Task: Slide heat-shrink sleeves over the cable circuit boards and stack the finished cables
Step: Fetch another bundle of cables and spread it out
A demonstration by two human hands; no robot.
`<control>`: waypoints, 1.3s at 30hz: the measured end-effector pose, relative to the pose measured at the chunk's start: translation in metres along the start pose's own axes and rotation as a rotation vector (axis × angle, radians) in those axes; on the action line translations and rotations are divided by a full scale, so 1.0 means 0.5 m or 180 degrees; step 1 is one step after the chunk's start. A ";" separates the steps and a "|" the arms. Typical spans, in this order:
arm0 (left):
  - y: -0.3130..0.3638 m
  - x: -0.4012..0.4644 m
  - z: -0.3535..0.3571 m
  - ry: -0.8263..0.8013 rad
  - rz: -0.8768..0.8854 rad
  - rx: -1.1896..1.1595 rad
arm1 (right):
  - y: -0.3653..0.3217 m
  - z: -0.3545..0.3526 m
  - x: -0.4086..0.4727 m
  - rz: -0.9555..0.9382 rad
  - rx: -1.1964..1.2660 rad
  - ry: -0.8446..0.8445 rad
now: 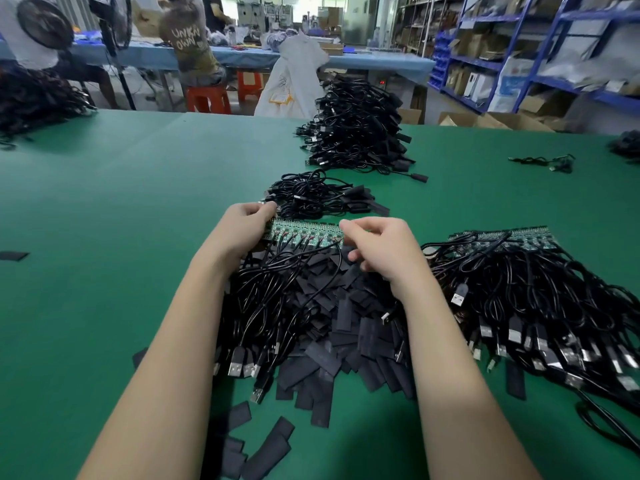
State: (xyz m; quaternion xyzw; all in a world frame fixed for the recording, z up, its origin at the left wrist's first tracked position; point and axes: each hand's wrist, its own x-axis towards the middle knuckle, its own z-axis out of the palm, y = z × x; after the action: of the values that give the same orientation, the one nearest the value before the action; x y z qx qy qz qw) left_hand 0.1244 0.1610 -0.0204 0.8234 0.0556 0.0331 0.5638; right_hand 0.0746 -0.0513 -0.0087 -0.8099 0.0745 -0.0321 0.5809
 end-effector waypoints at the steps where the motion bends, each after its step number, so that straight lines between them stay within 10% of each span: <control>1: 0.001 -0.001 0.001 -0.0038 -0.0001 -0.0030 | 0.008 0.009 0.003 0.0032 0.0148 -0.0047; 12: 0.080 -0.045 0.107 0.0612 0.1868 0.2100 | 0.025 0.018 0.010 0.0479 0.1348 -0.0310; 32: 0.068 -0.039 0.143 0.0355 0.1402 0.1269 | 0.019 0.021 -0.002 0.1015 0.2643 -0.0610; 39: 0.069 -0.036 0.102 0.0542 0.1092 0.2001 | 0.009 -0.021 -0.003 0.0735 0.1843 -0.0878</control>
State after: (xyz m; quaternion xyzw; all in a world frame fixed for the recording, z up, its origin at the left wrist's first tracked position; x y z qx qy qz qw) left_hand 0.1144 0.0990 -0.0067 0.9480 -0.0291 0.1768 0.2629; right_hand 0.0713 -0.0624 -0.0097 -0.5944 0.0742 0.1240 0.7911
